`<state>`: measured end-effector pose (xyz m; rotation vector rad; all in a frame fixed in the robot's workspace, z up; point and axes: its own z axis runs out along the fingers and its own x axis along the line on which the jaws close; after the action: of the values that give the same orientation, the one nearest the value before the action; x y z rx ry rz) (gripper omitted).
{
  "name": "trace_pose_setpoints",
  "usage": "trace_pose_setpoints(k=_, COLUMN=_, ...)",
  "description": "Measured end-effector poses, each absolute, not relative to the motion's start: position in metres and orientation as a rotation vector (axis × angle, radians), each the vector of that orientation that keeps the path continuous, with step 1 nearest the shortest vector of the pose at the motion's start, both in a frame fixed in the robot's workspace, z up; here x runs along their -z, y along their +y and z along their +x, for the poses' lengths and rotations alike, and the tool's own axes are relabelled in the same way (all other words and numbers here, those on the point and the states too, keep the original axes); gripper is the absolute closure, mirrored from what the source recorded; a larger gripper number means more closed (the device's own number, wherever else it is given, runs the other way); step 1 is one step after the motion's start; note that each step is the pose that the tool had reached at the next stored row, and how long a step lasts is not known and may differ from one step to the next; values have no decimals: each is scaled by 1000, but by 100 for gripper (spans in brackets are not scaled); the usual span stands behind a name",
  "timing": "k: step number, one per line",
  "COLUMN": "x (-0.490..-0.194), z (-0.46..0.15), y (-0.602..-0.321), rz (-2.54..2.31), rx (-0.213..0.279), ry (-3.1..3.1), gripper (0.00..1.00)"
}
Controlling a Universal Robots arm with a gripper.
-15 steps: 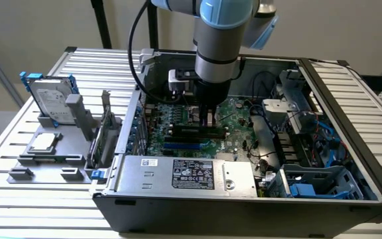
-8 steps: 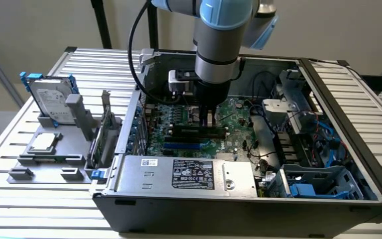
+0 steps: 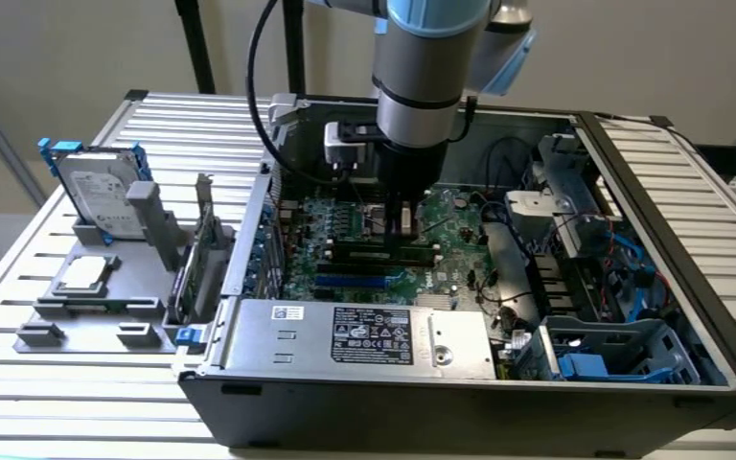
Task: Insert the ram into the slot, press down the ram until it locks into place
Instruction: 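Insert the ram into the slot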
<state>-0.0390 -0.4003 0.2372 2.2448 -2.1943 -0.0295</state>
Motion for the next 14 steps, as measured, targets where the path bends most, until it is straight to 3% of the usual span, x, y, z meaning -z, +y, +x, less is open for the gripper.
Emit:
trace_pose_setpoints(k=4, x=-245, z=-42, y=-400, rz=2245, rx=29, ry=-2194, gripper=78)
trace_pose_setpoints(k=8, x=-246, z=-46, y=-400, rz=2245, rx=29, ry=-2194, gripper=90)
trace_pose_setpoints(k=14, x=-246, z=-47, y=-400, rz=2248, rx=29, ry=-2191, gripper=90)
